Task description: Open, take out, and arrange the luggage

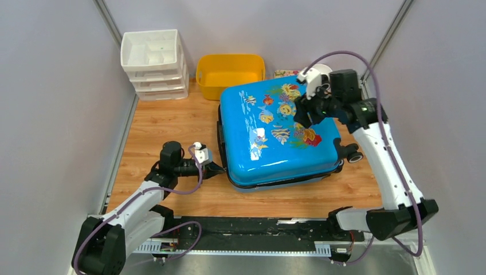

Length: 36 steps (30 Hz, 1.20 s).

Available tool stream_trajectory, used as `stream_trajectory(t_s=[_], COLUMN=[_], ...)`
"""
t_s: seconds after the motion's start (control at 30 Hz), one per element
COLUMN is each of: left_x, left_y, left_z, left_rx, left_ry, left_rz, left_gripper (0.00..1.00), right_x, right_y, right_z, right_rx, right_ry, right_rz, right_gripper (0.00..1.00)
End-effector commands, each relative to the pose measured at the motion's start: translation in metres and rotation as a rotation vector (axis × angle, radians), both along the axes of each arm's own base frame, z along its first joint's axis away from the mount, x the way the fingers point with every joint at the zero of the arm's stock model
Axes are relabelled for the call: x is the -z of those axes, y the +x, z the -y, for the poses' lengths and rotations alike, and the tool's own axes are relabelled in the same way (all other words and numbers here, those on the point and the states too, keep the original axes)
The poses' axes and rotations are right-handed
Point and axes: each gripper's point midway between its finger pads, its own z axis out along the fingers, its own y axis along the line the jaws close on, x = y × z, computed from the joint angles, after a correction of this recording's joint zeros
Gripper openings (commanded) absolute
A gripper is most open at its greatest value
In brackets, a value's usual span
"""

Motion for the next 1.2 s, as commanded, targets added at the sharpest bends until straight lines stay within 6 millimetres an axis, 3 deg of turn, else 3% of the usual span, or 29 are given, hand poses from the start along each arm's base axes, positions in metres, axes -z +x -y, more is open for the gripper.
stream_trajectory(t_s=[0.0, 0.17, 0.33, 0.47, 0.67, 0.77, 0.97, 1.07, 1.17], left_x=[-0.036, -0.049, -0.061, -0.065, -0.067, -0.07, -0.067, -0.065, -0.061], left_y=[0.014, 0.037, 0.061, 0.082, 0.116, 0.109, 0.066, 0.042, 0.027], left_z=[0.004, -0.004, -0.014, -0.023, -0.031, -0.024, -0.002, 0.01, 0.016], left_rx=[-0.011, -0.061, -0.096, -0.115, -0.113, -0.048, 0.08, 0.153, 0.204], left_ry=[-0.073, -0.101, -0.106, -0.095, -0.082, -0.104, -0.133, -0.131, -0.107], left_rz=[0.087, 0.094, 0.144, 0.187, 0.237, 0.245, 0.242, 0.268, 0.29], left_gripper=[0.0, 0.0, 0.0, 0.0, 0.0, 0.0, 0.0, 0.0, 0.0], right_x=[0.025, 0.061, 0.1, 0.121, 0.135, 0.129, 0.075, 0.049, 0.039], right_y=[0.005, -0.014, -0.032, -0.048, -0.059, -0.062, -0.057, -0.035, -0.011], right_z=[-0.054, -0.07, -0.058, -0.049, -0.038, -0.042, -0.071, -0.083, -0.09], right_rx=[-0.034, -0.12, -0.153, -0.17, -0.166, -0.191, -0.264, -0.204, -0.131], right_ry=[0.02, -0.051, -0.132, -0.165, -0.198, -0.181, -0.068, -0.016, 0.01], right_rz=[-0.064, -0.12, -0.193, -0.235, -0.255, -0.25, -0.128, -0.076, -0.064], right_gripper=[0.56, 0.55, 0.56, 0.55, 0.54, 0.55, 0.61, 0.65, 0.65])
